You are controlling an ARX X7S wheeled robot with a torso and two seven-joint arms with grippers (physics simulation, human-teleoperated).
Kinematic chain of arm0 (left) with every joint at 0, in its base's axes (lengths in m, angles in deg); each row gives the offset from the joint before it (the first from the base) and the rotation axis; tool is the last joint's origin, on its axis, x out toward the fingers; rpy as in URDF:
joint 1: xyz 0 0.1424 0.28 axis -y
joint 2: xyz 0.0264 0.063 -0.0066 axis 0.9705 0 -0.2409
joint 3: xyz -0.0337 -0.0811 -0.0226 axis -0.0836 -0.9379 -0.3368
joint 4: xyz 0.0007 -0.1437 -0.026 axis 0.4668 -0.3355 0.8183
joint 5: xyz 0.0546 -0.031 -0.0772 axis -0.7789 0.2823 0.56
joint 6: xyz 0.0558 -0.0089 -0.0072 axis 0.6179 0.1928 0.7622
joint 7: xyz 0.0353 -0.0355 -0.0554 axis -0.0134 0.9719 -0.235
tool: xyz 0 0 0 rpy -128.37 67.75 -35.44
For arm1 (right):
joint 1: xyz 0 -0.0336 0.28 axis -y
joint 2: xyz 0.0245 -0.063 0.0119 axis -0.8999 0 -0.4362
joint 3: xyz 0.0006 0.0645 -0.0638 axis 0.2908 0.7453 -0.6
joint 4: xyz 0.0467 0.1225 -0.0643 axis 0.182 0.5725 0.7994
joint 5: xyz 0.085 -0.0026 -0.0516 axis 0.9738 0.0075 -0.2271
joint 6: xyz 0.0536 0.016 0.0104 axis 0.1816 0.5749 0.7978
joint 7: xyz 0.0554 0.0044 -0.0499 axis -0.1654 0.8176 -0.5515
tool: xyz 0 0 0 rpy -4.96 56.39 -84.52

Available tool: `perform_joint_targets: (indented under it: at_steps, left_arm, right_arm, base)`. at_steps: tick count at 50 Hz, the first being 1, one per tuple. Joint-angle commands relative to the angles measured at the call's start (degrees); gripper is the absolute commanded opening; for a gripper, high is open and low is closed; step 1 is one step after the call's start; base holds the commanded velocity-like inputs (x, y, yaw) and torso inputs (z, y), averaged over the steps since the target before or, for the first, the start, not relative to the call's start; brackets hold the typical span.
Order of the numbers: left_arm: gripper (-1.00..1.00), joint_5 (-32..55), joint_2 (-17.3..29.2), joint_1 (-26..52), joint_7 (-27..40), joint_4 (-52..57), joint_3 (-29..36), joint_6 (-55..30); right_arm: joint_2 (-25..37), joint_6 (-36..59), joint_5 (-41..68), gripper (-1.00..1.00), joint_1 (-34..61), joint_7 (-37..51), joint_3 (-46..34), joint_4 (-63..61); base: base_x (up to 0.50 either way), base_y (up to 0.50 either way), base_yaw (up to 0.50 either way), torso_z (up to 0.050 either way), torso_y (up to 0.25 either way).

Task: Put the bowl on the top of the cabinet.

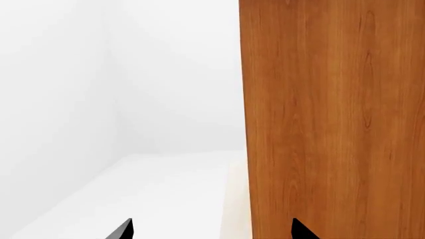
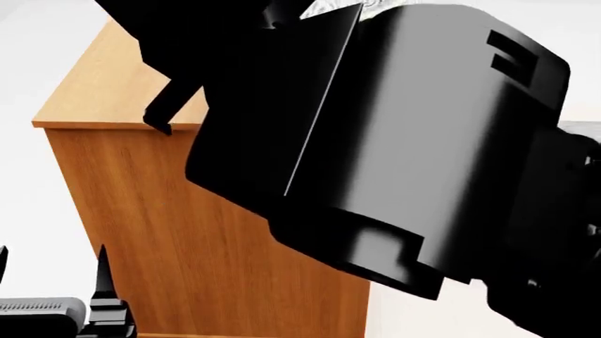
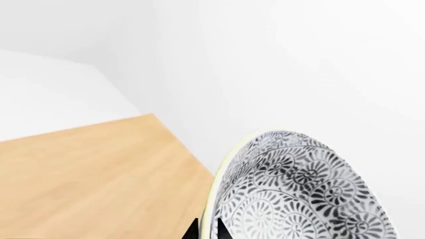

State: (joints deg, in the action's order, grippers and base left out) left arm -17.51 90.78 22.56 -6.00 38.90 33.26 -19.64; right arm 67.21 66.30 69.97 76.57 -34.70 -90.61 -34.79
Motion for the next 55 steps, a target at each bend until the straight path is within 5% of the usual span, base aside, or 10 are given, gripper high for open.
perform_joint_targets:
  at_steps: [1,55]
  left_arm:
    - [1.0,0.1,0.12,-0.09,0.15,0.09,0.07,0.08]
    - [1.0,0.75,0.57,-0.34,0.67,-0.32,0.19,0.79]
  right_arm:
    - [-0.65,-0.28,-1.44,-1.0,-0.66,0.42,-0.25,-0.66]
    - [-1.71,-5.58,-6.55,-1.0,-6.11,-2.87,-5.03,3.95]
  base:
    - [0.0,0.0,0.0,0.0,0.0]
    - [0.0,0.0,0.0,0.0,0.001]
